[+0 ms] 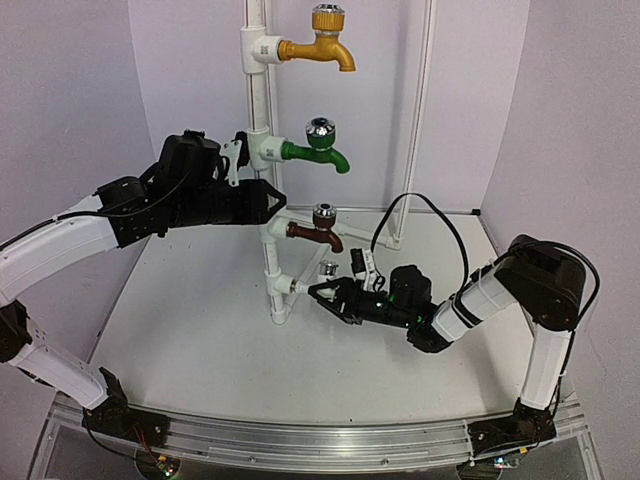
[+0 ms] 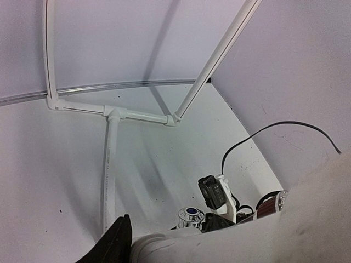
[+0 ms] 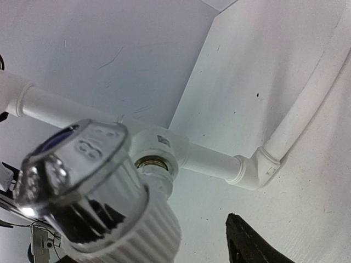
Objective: Install the water faucets
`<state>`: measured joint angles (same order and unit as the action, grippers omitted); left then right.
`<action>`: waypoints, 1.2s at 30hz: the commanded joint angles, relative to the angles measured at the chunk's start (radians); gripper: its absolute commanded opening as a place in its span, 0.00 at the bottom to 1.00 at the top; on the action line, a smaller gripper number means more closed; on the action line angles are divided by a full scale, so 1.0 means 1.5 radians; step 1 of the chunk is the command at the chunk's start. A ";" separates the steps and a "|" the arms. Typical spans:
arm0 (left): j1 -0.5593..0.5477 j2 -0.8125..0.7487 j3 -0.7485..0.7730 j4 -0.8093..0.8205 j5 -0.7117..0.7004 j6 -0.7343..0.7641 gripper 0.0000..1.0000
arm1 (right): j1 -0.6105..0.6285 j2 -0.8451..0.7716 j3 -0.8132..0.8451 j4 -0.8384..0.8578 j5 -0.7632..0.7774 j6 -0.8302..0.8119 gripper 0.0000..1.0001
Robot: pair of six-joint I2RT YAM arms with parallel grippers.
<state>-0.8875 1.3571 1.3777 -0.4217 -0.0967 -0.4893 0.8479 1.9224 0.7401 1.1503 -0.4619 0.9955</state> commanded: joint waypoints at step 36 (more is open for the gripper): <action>-0.016 -0.024 0.016 0.026 0.117 -0.100 0.00 | -0.009 -0.110 0.102 -0.316 -0.005 -0.280 0.62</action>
<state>-0.8875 1.3567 1.3777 -0.4213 -0.0959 -0.4885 0.8398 1.7411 0.8456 0.6316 -0.4506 0.5357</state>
